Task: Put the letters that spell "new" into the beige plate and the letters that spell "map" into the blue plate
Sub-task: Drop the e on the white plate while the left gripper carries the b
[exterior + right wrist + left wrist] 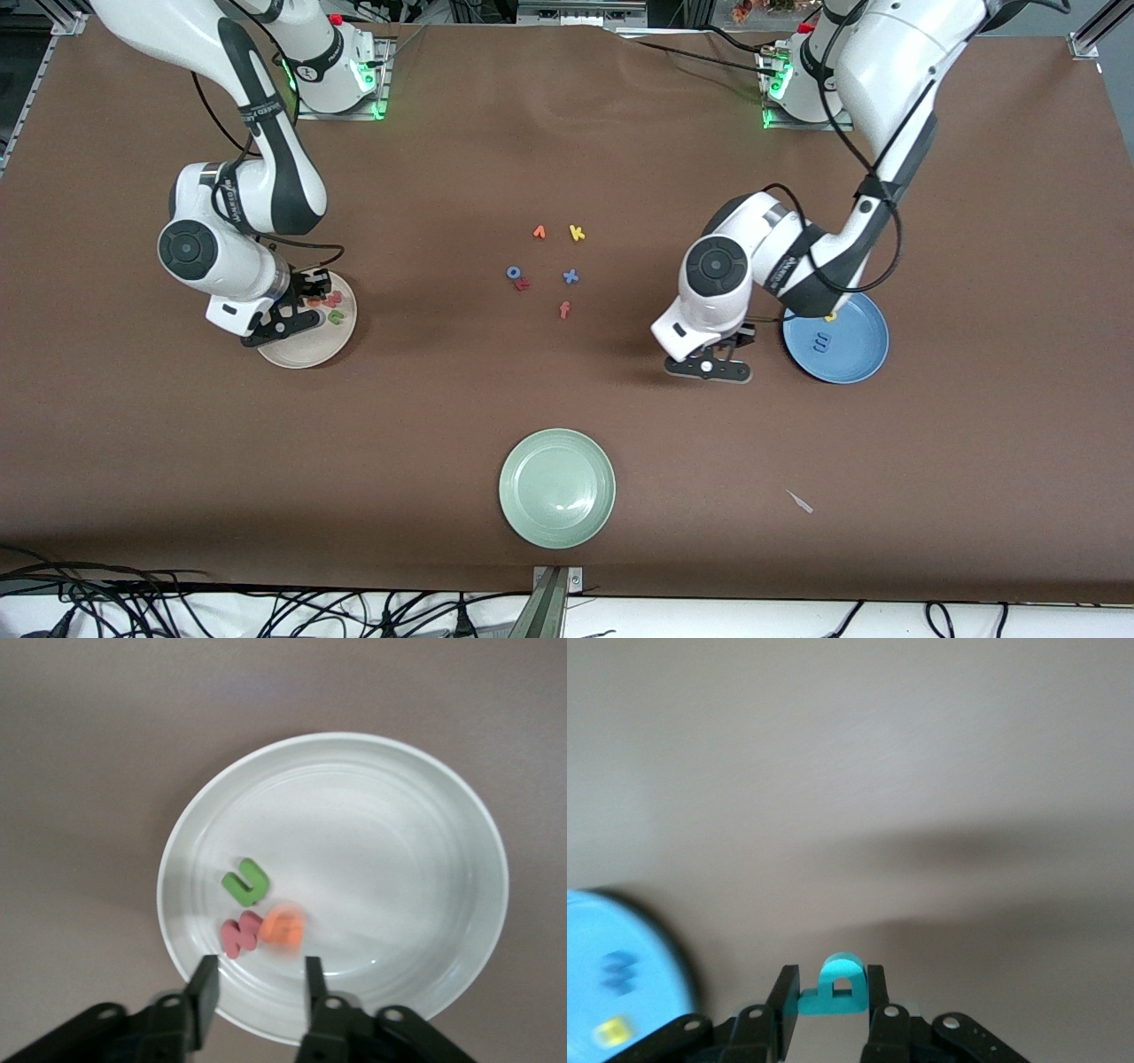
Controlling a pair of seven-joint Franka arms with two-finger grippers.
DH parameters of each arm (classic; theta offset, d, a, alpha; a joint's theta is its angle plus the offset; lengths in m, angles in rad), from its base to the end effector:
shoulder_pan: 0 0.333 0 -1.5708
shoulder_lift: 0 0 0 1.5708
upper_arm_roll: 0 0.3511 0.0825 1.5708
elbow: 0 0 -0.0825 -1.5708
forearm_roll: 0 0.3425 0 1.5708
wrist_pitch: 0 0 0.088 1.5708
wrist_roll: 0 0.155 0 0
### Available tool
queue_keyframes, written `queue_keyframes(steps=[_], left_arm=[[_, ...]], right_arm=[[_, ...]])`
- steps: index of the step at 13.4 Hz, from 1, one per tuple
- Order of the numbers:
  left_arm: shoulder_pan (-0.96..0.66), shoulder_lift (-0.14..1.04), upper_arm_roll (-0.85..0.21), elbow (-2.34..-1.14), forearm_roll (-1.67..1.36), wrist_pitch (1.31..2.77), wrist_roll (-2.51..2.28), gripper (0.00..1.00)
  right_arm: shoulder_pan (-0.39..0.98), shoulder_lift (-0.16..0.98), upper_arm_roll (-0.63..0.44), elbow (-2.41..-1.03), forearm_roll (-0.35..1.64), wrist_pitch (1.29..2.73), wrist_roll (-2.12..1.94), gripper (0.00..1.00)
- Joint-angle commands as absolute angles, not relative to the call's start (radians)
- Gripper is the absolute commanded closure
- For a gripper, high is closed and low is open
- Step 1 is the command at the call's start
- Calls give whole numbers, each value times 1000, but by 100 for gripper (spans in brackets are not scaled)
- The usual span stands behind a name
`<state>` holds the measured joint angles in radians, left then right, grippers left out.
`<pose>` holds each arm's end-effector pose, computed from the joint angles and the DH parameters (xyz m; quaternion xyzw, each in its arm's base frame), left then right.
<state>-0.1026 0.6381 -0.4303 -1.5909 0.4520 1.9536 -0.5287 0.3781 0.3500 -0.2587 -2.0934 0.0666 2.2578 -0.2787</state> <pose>0.5982 -0.2539 0.2759 -0.9889 0.0842 0.0511 0.1115 0.5354 0.0705 0.2624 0.9801 0.1777 -0.0874 0.0137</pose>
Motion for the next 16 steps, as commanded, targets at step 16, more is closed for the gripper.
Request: queue_keyframes(steps=[16], left_arm=[[281, 541, -437, -1914, 548, 2008, 83, 90]], right_arm=[[399, 239, -178, -1947, 77, 1876, 50, 0]])
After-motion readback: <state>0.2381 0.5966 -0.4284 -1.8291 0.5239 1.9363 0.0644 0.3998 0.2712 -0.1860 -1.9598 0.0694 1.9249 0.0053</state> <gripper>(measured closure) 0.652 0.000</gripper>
